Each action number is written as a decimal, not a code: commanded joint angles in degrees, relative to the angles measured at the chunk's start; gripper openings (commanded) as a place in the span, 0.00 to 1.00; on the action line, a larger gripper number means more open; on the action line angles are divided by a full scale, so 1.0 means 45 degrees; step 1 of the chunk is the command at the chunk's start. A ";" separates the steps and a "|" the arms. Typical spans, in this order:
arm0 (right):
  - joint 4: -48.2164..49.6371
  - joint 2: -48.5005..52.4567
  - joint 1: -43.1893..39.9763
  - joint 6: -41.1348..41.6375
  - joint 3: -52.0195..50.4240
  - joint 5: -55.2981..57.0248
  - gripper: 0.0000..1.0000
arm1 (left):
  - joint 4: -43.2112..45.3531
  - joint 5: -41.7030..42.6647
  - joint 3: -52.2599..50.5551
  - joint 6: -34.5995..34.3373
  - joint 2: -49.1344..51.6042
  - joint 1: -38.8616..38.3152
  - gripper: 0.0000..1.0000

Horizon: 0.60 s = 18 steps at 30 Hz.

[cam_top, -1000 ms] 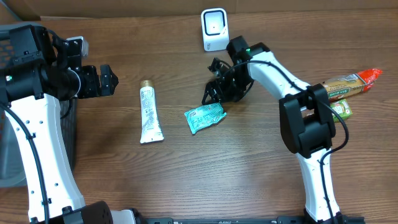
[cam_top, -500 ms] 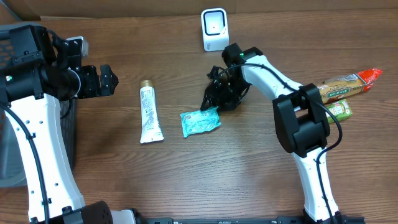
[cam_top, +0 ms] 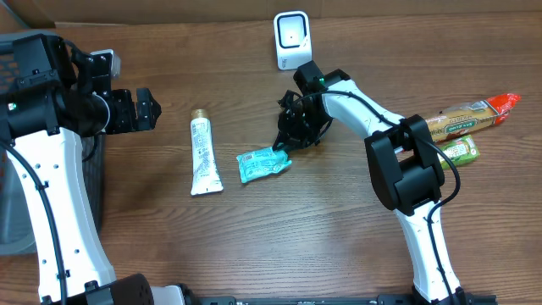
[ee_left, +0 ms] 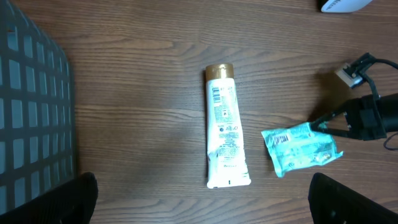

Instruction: Scan the item barcode

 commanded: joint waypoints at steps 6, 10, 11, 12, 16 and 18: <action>0.0350 -0.0170 -0.0277 -0.1132 0.0277 -0.0811 0.04 | 0.0010 -0.0029 0.0136 0.0335 0.0058 0.0000 0.99; 0.0525 -0.0991 -0.0403 -0.1753 0.0389 -0.1287 0.04 | 0.0010 -0.0034 0.0136 0.0335 0.0058 0.0000 1.00; 0.0578 -0.1316 -0.0398 -0.2093 0.0398 -0.1778 0.04 | 0.0015 -0.0034 0.0136 0.0330 0.0058 0.0000 1.00; 0.0597 -0.1530 -0.0398 -0.2278 0.0398 -0.2084 0.04 | 0.0010 -0.0029 0.0136 0.0335 0.0058 -0.0005 1.00; 0.0622 -0.2385 -0.0452 -0.2361 0.0398 -0.2701 0.04 | 0.0010 -0.0029 0.0136 0.0330 0.0058 0.0000 1.00; 0.0699 -0.2608 -0.0452 -0.2351 0.0398 -0.2715 0.04 | 0.0015 -0.0034 0.0136 0.0335 0.0058 0.0000 1.00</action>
